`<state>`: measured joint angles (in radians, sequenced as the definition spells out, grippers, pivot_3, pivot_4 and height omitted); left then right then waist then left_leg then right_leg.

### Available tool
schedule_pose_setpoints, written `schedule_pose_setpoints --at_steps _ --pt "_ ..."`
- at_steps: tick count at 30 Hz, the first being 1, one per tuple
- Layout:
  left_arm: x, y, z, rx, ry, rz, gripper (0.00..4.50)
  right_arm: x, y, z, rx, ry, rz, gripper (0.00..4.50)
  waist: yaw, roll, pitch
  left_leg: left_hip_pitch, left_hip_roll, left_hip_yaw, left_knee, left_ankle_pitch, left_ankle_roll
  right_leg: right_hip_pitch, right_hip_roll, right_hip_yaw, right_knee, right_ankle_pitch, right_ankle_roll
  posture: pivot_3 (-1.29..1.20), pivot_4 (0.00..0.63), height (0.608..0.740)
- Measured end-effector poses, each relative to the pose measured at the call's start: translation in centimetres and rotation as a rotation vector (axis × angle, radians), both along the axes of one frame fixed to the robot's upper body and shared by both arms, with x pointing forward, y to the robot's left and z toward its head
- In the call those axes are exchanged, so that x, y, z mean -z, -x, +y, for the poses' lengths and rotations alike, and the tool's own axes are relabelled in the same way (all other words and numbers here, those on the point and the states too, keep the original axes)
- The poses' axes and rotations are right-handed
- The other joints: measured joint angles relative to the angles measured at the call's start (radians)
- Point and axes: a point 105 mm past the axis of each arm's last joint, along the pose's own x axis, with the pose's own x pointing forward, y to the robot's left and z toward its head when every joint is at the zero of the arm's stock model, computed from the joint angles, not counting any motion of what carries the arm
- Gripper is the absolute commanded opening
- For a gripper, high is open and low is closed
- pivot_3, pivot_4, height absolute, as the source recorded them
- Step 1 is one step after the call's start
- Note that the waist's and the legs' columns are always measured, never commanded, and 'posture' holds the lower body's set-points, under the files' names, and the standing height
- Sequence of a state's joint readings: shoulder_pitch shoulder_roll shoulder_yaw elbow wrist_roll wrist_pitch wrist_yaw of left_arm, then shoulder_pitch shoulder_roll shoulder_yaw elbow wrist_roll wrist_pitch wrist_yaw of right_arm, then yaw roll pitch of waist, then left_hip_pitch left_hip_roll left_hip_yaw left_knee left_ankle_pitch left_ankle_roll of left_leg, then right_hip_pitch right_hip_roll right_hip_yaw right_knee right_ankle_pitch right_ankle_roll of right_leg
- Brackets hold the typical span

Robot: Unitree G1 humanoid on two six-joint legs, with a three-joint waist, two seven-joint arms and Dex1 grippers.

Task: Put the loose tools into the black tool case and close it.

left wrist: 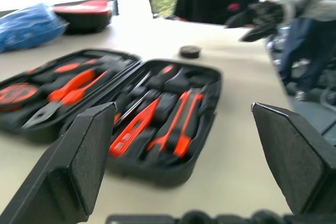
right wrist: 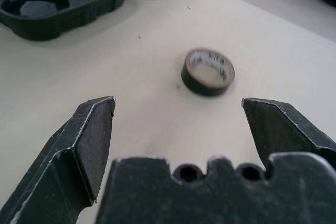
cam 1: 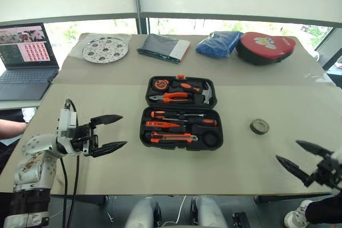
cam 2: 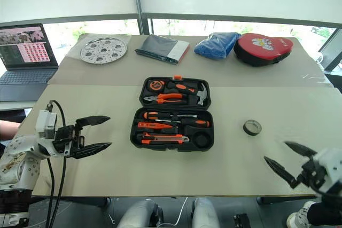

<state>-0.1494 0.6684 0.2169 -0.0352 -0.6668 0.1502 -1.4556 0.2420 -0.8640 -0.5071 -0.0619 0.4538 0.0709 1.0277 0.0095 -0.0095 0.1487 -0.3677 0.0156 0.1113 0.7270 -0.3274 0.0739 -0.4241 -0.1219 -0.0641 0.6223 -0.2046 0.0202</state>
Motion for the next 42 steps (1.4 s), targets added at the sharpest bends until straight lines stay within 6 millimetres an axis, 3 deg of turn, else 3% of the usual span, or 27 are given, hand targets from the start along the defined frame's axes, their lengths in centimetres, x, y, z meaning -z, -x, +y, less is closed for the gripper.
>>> schedule_pose_setpoints --at_steps 4,7,13,21,24,25,29,31,36,42 --pt "0.1 0.1 -1.5 0.047 0.007 0.001 4.44 -1.0 -3.5 1.8 -0.105 0.135 0.12 4.5 -0.004 0.001 0.001 -0.001 0.0 0.0 -0.001 0.003 -0.005 -0.001 0.004 -0.002 0.0 0.0 0.0 0.0 0.15 0.74" --pt "0.3 0.1 -1.9 0.051 0.016 0.007 4.44 0.4 -4.6 2.0 -0.115 0.169 0.227 4.5 0.006 0.001 0.001 -0.002 0.001 -0.001 -0.001 0.003 -0.005 -0.002 0.006 -0.003 0.0 -0.001 0.0 0.0 0.15 0.74" --pt "0.1 -0.1 -2.6 0.06 0.016 -0.008 4.5 3.3 -6.6 1.1 -0.092 0.25 0.377 2.7 0.0 0.002 0.001 -0.005 0.0 0.0 -0.001 0.002 -0.003 -0.001 0.006 -0.003 -0.009 0.002 0.004 0.0 0.15 0.74" --pt "0.1 -0.2 -2.8 0.064 0.001 -0.018 4.5 3.5 -8.0 1.3 -0.113 0.288 0.383 0.03 -0.005 0.002 0.002 -0.005 0.0 0.0 -0.001 0.002 -0.003 0.0 0.006 -0.003 -0.011 0.003 0.005 0.0 0.15 0.74" --pt "0.0 -0.1 -2.8 0.071 -0.002 -0.03 4.5 3.1 -7.8 2.0 -0.175 0.281 0.376 0.03 -0.006 0.002 0.002 -0.005 0.0 0.0 -0.001 0.002 -0.003 0.0 0.006 -0.003 -0.011 0.003 0.005 0.0 0.15 0.74" --pt "0.1 0.0 -2.8 0.076 -0.008 -0.033 4.5 2.4 -7.6 3.1 -0.232 0.257 0.362 0.03 -0.007 0.004 0.003 -0.005 0.0 0.0 -0.001 0.002 -0.003 0.0 0.006 -0.003 -0.011 0.003 0.006 0.0 0.15 0.74" --pt "0.5 0.6 -2.8 0.086 -0.031 -0.045 4.5 -2.3 -6.2 9.4 -0.471 0.11 0.286 0.03 -0.018 0.005 0.004 -0.005 0.002 0.0 -0.001 0.002 -0.006 -0.001 0.007 -0.004 -0.01 0.003 0.005 0.0 0.15 0.74" --pt "0.9 0.8 -2.7 0.086 -0.038 -0.041 4.5 -3.5 -5.0 12.4 -0.575 0.064 0.277 0.03 -0.019 0.005 0.004 -0.005 0.003 -0.002 -0.002 0.002 -0.006 -0.001 0.007 -0.005 -0.01 0.003 0.005 0.0 0.15 0.74" --pt "2.6 1.2 -1.7 0.046 -0.116 -0.019 4.5 -1.8 -3.4 17.0 -0.648 0.009 0.377 0.03 -0.011 0.005 0.004 -0.006 0.0 -0.002 -0.002 0.001 -0.004 -0.002 0.002 -0.005 -0.011 0.003 0.005 0.0 0.15 0.74" --pt "3.7 1.2 -0.9 0.007 -0.159 0.012 4.5 1.6 -3.6 17.1 -0.587 0.139 0.464 0.03 -0.003 0.005 0.004 -0.012 -0.001 -0.001 0.0 0.0 -0.003 -0.007 0.0 -0.007 -0.011 0.003 0.005 0.0 0.15 0.74"
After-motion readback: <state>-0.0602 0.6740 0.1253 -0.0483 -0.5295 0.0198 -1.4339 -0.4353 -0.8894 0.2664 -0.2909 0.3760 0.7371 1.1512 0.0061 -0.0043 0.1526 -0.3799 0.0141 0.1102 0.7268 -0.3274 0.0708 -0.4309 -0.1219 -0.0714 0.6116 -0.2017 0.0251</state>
